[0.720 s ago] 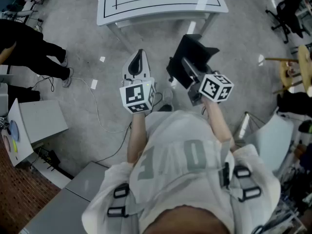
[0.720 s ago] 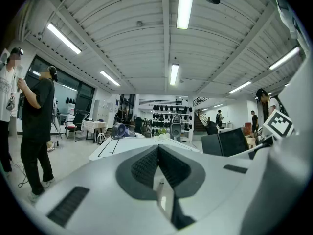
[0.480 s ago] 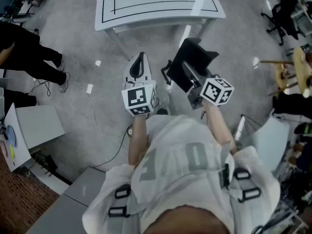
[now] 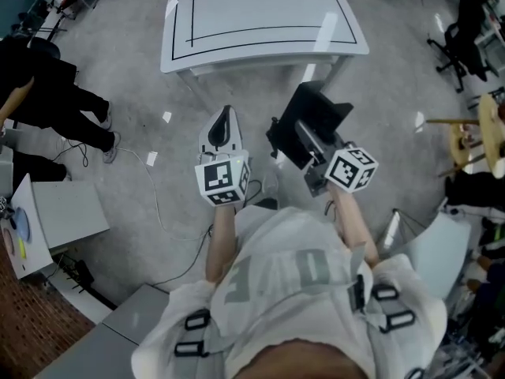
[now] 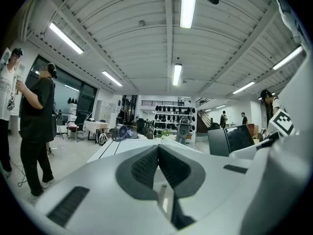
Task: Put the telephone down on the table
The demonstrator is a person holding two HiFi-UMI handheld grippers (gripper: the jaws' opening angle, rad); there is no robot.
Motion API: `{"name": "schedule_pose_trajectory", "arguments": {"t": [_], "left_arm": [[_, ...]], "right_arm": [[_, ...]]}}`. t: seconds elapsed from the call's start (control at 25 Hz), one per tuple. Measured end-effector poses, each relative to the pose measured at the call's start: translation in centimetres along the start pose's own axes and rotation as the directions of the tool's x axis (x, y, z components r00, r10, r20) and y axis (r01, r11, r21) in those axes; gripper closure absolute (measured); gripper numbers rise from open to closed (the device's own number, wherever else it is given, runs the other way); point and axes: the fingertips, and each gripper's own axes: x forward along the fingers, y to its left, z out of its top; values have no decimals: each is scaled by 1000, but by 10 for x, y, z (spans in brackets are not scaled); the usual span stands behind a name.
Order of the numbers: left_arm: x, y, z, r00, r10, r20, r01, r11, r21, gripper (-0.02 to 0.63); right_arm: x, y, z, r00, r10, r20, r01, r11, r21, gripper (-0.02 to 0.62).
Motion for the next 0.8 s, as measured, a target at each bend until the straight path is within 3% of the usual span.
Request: {"name": "schedule_pose_trajectory", "arguments": {"t": [0.4, 0.64, 0.8], "left_arm": [[82, 57, 21, 997, 71, 43, -72, 997, 17, 600], [115, 68, 34, 997, 66, 45, -68, 997, 30, 600], [138, 72, 45, 995, 85, 50, -88, 995, 52, 600]], "right_arm": [[80, -27, 34, 996, 91, 7, -92, 995, 40, 442], [111, -36, 62, 995, 97, 26, -98, 993, 60, 442], [129, -39, 89, 988, 149, 38, -152, 986, 71, 442]]}}
